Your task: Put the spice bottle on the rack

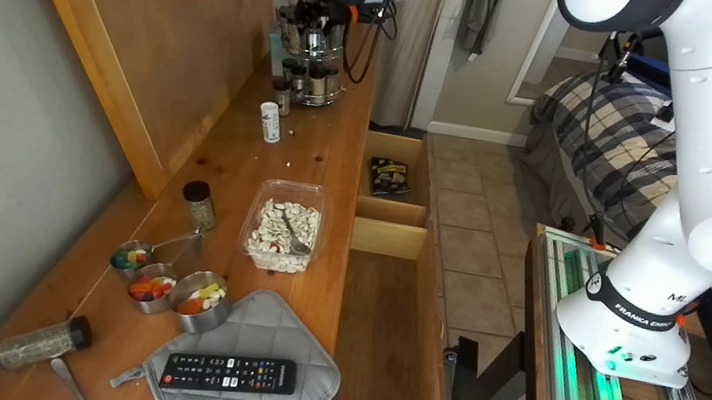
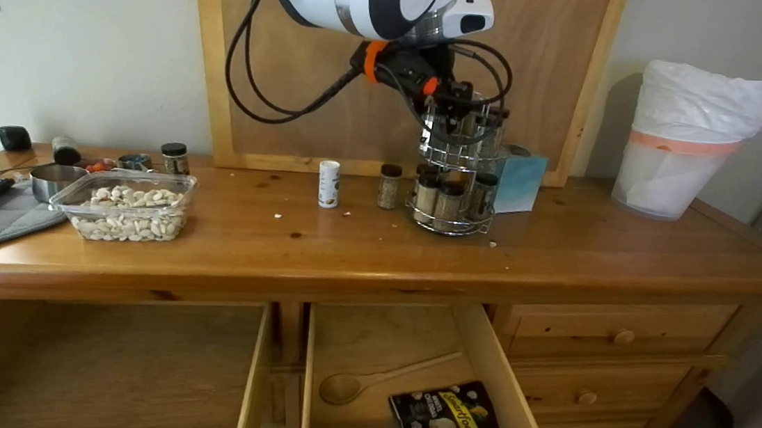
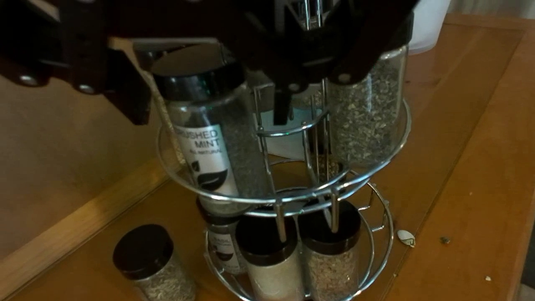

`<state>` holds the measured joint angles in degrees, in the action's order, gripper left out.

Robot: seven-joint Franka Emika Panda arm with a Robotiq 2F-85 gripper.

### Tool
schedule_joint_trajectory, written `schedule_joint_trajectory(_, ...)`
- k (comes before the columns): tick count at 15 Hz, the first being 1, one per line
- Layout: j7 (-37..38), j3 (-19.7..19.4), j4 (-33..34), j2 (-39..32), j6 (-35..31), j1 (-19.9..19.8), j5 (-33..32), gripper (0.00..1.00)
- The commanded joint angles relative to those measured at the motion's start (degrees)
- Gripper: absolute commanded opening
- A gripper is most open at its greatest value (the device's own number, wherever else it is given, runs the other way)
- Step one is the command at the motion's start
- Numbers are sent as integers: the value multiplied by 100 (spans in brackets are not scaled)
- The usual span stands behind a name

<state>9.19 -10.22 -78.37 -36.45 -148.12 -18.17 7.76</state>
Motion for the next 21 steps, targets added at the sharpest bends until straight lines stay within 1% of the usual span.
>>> schedule_joint_trajectory(1, 31, -89, 170, 29, 386, 56, -115, 100)
schedule_joint_trajectory(2, 75, -140, 176, 61, 567, 91, -178, 100)
schedule_joint_trajectory(4, 133, -248, 167, 224, 1460, 186, -380, 100)
schedule_joint_trajectory(7, -431, -45, -30, 627, 2577, 148, -412, 100)
schedule_joint_trajectory(9, -979, 140, -219, 947, 3031, 113, -286, 100)
schedule_joint_trajectory(12, -1688, 362, -519, 1428, 3466, 162, -195, 100)
schedule_joint_trajectory(16, -2575, 543, -890, 2055, 3890, 354, -343, 100)
schedule_joint_trajectory(19, -3448, 662, -1086, 2398, 4053, 365, -71, 100)
schedule_joint_trajectory(20, -2920, 545, -691, 2025, 3995, 445, -224, 100)
schedule_joint_trajectory(21, -3106, 566, -762, 2134, 4039, 458, -194, 100)
